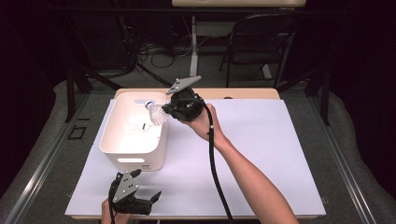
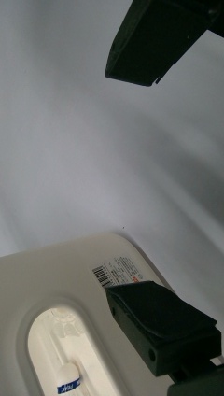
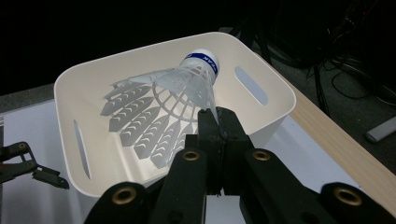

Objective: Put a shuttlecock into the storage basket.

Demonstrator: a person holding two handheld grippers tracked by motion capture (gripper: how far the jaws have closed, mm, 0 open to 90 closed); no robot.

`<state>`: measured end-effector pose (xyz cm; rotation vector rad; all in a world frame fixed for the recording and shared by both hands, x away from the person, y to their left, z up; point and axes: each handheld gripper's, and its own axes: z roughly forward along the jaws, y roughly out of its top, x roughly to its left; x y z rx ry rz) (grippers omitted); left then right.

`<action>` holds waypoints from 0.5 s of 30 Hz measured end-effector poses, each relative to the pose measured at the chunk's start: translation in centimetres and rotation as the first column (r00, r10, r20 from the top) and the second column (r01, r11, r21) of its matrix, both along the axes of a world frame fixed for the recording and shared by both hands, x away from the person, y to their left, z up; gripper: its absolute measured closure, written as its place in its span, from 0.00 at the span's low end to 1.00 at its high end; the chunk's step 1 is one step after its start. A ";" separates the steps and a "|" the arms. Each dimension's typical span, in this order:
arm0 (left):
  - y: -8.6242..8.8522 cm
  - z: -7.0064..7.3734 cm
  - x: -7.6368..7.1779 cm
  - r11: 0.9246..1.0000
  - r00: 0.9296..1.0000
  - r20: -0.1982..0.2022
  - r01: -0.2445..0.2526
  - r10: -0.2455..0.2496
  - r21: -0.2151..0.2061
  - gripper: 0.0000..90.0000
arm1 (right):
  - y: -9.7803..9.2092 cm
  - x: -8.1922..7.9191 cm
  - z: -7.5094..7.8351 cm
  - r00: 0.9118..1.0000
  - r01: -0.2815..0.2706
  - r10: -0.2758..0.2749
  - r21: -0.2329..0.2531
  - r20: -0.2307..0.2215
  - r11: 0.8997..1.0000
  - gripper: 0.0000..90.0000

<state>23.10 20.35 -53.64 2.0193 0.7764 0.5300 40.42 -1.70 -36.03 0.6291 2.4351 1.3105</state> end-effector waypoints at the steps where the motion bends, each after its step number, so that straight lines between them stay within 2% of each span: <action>1: 0.0 0.0 0.0 1.000 1.000 0.000 -0.001 0.001 -0.001 0.00 | 0.1 0.0 0.0 1.000 -0.002 0.002 0.000 -0.002 1.000 1.00; 7: 0.0 -0.1 0.1 1.000 1.000 -0.001 0.002 -0.002 -0.003 0.00 | 0.7 0.3 -0.2 1.000 -0.001 0.001 0.009 -0.011 1.000 1.00; 15: -0.1 -0.1 0.1 1.000 1.000 0.002 0.011 -0.011 0.001 0.00 | 1.4 0.5 -0.2 1.000 0.005 -0.005 -0.003 -0.019 1.000 1.00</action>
